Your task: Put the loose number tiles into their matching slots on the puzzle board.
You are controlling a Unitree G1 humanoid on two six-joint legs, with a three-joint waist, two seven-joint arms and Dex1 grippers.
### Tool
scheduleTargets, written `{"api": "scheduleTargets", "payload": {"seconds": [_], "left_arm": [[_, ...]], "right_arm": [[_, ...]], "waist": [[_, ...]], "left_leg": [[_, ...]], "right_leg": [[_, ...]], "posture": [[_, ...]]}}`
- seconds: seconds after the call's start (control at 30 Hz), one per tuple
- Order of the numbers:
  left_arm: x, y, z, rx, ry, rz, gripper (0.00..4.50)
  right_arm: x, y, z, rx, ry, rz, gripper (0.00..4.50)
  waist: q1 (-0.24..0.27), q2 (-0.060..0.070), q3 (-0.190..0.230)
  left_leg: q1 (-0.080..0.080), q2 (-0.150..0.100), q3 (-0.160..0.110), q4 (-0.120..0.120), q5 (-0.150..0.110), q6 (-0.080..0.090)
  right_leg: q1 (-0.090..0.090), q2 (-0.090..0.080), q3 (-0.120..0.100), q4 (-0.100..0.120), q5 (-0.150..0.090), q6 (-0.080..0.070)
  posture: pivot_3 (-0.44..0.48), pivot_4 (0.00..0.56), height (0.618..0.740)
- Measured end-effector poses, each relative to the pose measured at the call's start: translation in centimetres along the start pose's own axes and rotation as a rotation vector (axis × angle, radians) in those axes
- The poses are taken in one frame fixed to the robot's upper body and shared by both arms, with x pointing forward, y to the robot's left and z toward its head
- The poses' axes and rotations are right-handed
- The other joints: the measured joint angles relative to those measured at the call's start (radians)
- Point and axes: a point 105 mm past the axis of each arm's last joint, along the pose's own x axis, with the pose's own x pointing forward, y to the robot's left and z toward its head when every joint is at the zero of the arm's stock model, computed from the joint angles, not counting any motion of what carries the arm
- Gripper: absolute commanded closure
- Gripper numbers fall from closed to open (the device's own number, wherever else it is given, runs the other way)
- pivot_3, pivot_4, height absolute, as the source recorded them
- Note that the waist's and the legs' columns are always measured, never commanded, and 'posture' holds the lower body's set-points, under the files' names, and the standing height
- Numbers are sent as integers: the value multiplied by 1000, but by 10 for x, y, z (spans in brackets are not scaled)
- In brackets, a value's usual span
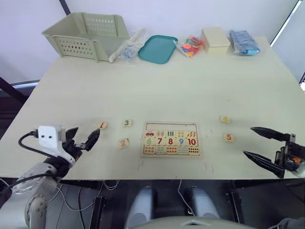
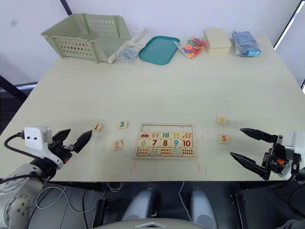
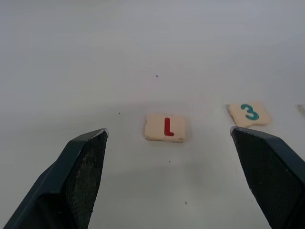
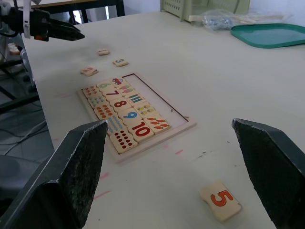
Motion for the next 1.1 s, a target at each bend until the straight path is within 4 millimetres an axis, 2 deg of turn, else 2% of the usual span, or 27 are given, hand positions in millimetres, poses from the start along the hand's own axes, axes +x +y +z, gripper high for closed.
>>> {"api": "scheduleTargets", "payload": {"seconds": [0.17,0.3,0.43,0.67,0.9,1.1], "left_arm": [[13,3,11,52,67,41,127],[24,-6,8,47,119,24,127],[35,-5,11,54,150,62,127],[46,-5,0,43,242,84,127],[50,-12,-11,28,281,86,127],[53,-14,-10,15,278,96,127]], "right_arm": [[-2,-1,-2,4,2,-6,143],[-4,0,-5,-14,15,-8,143],[-4,1,-4,-9,8,-5,143],[-1,14,6,-52,-95,31,143],[-2,18,7,-62,-96,56,143],[-1,23,13,-91,-119,97,143]], "waist": [[-2,0,0],[-2,0,0],[-1,0,0],[-2,0,0],[-2,0,0],[-1,0,0]], "left_leg": [[1,-1,0,0,0,0],[1,-1,0,0,0,0],[1,-1,0,0,0,0],[1,-1,0,0,0,0],[1,-1,0,0,0,0],[1,-1,0,0,0,0]], "right_leg": [[0,0,1,0,0,0],[0,0,1,0,0,0],[0,0,1,0,0,0],[0,0,0,1,0,0],[0,-1,0,1,0,0],[0,-1,0,1,0,0]], "posture": [[0,150,740],[0,150,740],[0,150,740],[0,150,740],[0,150,740],[0,150,740]]}}
